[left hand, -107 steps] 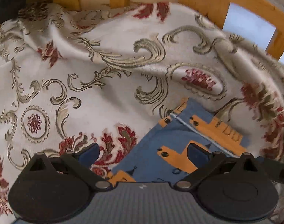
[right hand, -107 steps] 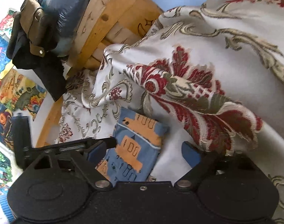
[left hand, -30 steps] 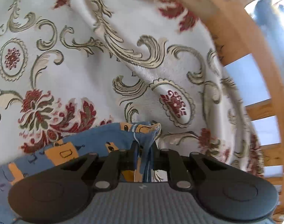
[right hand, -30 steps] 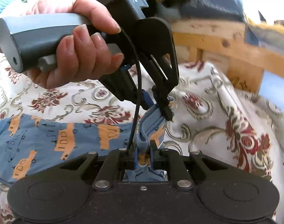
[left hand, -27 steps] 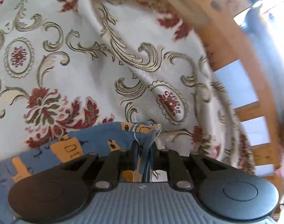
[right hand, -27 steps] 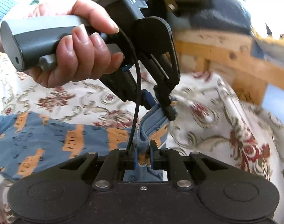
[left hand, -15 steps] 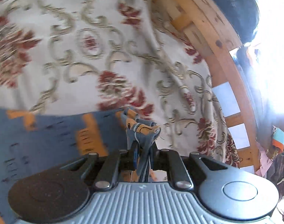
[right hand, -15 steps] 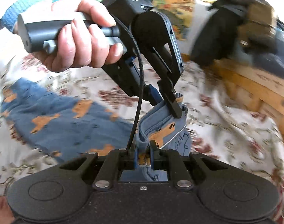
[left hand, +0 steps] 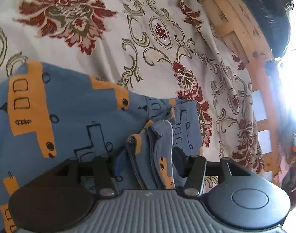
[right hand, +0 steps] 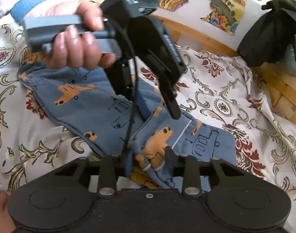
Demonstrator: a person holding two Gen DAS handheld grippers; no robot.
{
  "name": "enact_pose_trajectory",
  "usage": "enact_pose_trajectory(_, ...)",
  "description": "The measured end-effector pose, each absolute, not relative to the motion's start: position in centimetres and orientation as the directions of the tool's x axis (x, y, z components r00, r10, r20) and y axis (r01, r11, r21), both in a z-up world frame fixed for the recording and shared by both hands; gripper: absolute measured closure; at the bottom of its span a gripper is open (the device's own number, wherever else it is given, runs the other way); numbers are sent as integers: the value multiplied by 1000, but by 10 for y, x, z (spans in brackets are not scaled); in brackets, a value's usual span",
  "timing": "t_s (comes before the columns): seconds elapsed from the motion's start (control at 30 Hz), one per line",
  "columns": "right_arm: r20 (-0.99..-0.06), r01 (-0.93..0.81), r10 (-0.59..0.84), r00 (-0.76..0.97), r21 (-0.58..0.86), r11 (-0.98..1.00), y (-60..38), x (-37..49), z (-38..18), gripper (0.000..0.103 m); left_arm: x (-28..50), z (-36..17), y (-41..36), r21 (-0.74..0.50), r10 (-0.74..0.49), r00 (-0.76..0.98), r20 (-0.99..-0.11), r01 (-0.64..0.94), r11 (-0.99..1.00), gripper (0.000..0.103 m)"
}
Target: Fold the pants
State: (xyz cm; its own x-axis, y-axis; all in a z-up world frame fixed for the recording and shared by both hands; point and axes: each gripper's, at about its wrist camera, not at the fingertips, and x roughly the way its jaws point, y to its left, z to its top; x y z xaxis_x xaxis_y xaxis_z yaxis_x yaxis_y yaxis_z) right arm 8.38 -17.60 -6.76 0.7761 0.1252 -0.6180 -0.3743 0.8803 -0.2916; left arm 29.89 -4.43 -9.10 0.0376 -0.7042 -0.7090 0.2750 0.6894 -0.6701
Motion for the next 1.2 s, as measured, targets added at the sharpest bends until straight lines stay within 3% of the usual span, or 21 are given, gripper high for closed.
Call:
enact_pose_trajectory(0.2, -620, -361, 117, 776, -284, 888, -180, 84, -69, 56, 303, -97, -46, -693, -723, 34, -690, 254, 674, 46)
enact_pose_trajectory(0.33, -622, -369, 118, 774, -292, 883, -179, 85, -72, 56, 303, -99, -44, -680, -703, 40, -710, 220, 699, 64)
enact_pose_trajectory(0.5, -619, -375, 120, 776, -299, 878, -178, 86, -73, 56, 305, -104, -39, -688, -704, 47, -708, 178, 704, 71)
enact_pose_trajectory(0.63, -623, -389, 127, 771, -303, 870, -176, 86, -74, 70, 303, -103, -42, -665, -683, 58, -728, 185, 724, 85)
enact_pose_trajectory(0.7, -620, -397, 131, 773, -313, 863, -174, 85, -74, 84, 302, -101, -42, -661, -681, 69, -729, 188, 727, 94)
enact_pose_trajectory(1.2, -589, -407, 151, 794, -329, 852, -158, 78, -63, 88, 290, -73, -25, -606, -635, 121, -763, 208, 767, 97)
